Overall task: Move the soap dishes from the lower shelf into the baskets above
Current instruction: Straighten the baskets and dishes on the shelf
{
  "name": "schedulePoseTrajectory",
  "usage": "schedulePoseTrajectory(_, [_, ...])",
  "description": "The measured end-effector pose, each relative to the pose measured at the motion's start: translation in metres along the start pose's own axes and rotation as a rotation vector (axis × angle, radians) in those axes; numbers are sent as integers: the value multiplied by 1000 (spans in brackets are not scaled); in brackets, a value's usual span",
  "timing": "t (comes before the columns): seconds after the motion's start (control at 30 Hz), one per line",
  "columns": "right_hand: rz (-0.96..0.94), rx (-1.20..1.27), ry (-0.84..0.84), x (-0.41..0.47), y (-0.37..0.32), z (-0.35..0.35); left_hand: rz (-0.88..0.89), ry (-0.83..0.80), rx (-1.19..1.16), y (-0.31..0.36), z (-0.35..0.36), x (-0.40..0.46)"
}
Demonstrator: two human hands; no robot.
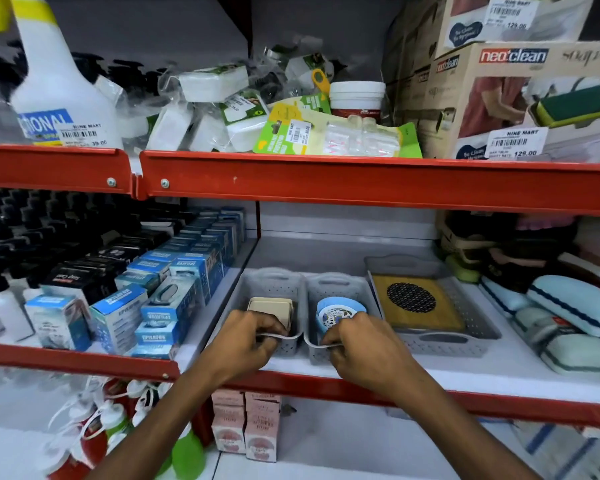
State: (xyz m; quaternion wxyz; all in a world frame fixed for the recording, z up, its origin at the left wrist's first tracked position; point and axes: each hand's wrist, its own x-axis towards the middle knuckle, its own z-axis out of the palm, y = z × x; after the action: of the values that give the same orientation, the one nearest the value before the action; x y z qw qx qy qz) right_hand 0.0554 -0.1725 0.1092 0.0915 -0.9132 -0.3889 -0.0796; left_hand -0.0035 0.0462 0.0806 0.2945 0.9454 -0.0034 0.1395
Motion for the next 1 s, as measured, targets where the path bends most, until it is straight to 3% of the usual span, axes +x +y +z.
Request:
schedulePoseTrajectory(0.47, [-4, 148, -29, -34, -17, -14, -29, 6, -47, 16, -2, -36])
schedulePoseTrajectory(0.6, [160, 195, 149, -35, 3, -21, -41, 27, -56, 20, -5, -36])
schedulePoseTrajectory(0.67, [263, 88, 199, -34, 26, -25, -36, 22, -54, 22, -5, -36])
schedulePoseTrajectory(0.77, [372, -98, 109, -36, 55, -27, -28, 16, -19, 25, -3, -36])
schedulePoseTrajectory(1.0, [370, -113, 15, -38, 70, -18, -44, 52, -20, 30, 2, -32])
